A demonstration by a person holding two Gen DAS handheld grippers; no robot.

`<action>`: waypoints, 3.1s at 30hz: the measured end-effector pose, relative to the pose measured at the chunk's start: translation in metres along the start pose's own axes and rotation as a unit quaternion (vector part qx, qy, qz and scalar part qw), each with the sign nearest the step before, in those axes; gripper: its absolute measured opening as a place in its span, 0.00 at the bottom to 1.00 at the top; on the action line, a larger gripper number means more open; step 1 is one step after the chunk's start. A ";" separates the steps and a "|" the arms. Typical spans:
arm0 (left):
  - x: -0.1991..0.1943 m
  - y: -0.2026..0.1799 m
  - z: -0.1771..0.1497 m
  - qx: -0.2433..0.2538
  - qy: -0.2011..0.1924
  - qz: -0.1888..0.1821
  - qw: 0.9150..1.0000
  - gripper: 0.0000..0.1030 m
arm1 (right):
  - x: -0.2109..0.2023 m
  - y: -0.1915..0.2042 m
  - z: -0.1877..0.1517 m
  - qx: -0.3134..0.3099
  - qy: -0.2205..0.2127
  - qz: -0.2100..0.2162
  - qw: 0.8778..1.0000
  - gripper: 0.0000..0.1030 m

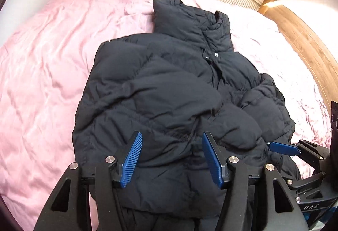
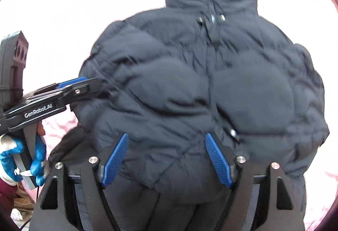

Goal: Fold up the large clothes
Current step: 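Press and smooth the folded sleeves flat with both grippers, then move both grippers to the coat hem and grasp its edge, then lift the hem with both grippers and fold it over toward the collar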

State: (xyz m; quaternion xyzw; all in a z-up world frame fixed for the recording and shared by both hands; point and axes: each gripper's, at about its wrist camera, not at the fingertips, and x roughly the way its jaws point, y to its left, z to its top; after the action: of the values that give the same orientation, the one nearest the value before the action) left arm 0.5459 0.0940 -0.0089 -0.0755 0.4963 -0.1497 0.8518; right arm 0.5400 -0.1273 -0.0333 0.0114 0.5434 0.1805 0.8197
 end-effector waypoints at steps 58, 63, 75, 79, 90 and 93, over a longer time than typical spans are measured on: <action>0.188 0.049 0.265 -0.175 -0.031 -0.053 0.983 0.78 | 0.072 -0.286 0.268 0.132 -0.119 0.039 0.983 0.74; 0.223 0.064 0.280 -0.220 -0.030 -0.075 0.972 0.78 | 0.103 -0.301 0.304 0.181 -0.140 0.076 0.970 0.76; 0.250 0.054 0.280 -0.211 0.005 -0.054 0.976 0.15 | 0.142 -0.284 0.345 0.186 -0.109 0.067 0.974 0.25; 0.230 0.042 0.278 -0.189 -0.009 -0.063 0.980 0.10 | 0.124 -0.263 0.349 0.136 -0.104 0.053 0.984 0.14; 0.125 0.011 0.228 -0.164 -0.053 -0.134 0.976 0.10 | 0.000 -0.222 0.286 0.036 -0.150 0.090 0.984 0.14; 0.098 0.007 0.204 -0.169 -0.056 -0.151 0.972 0.10 | -0.030 -0.223 0.256 0.040 -0.160 0.106 0.981 0.14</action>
State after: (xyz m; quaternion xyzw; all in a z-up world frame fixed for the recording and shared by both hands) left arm 0.7698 0.0638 0.0097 -0.3006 0.4488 -0.1862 0.8207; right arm 0.8216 -0.2998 0.0500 0.1303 0.4081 0.2401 0.8711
